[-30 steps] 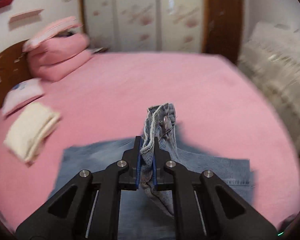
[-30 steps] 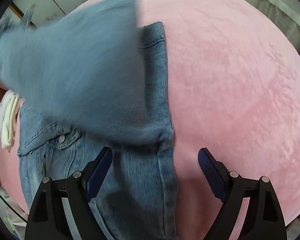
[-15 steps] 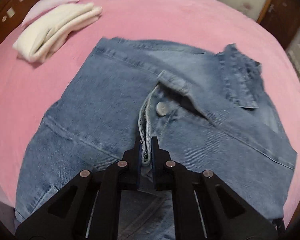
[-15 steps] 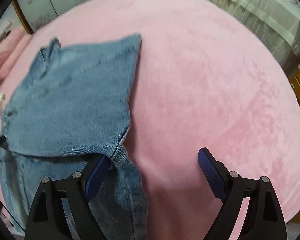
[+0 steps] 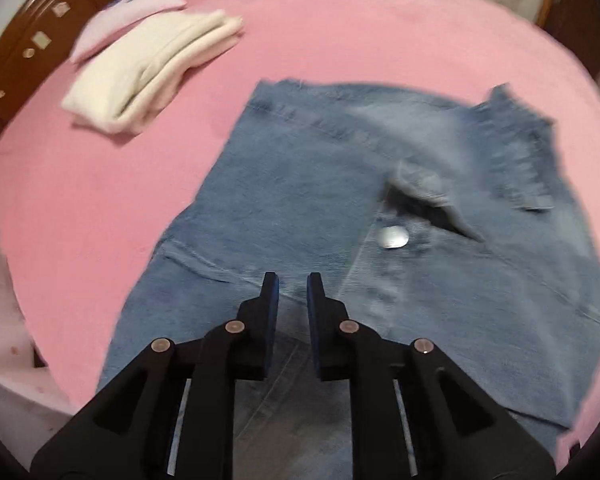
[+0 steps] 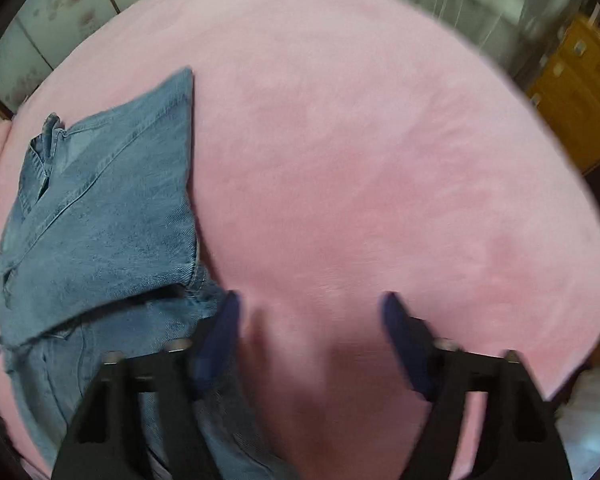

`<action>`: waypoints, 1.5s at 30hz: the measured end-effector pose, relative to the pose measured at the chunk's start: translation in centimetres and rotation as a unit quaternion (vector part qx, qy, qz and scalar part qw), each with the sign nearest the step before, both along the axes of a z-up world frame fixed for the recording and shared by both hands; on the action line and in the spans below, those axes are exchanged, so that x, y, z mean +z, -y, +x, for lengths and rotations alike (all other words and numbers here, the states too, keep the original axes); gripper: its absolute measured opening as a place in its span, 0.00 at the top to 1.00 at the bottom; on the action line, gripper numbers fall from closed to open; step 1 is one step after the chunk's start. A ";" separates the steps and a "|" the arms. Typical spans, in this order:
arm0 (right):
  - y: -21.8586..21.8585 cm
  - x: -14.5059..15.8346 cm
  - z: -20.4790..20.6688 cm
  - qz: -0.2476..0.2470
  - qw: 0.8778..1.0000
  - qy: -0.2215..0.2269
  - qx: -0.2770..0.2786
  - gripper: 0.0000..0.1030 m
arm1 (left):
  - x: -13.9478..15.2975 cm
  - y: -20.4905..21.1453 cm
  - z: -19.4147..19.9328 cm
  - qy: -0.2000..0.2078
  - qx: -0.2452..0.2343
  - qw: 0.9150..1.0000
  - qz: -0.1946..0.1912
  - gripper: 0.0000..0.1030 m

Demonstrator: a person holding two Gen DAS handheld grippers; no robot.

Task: Fold large clothes
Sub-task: 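Press closed left and right tools across the jacket to smooth it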

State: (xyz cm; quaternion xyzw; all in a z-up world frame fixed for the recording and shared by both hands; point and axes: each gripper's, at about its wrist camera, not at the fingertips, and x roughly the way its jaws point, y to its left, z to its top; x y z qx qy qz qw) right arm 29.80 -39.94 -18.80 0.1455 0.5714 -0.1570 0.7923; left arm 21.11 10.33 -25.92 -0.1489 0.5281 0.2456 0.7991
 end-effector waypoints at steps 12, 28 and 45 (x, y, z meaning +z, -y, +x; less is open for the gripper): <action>-16.1 -2.8 12.8 0.314 0.945 -0.029 0.082 0.98 | -3.5 11.6 8.3 -0.076 -0.135 0.967 -0.204 0.97; -4.7 -5.2 9.5 0.268 0.959 -0.085 0.028 1.00 | -8.5 5.0 4.3 -0.077 -0.006 0.955 -0.285 0.99; -8.8 0.7 12.0 0.322 0.941 -0.007 0.107 1.00 | -7.8 10.9 4.4 -0.022 -0.068 0.955 -0.289 0.99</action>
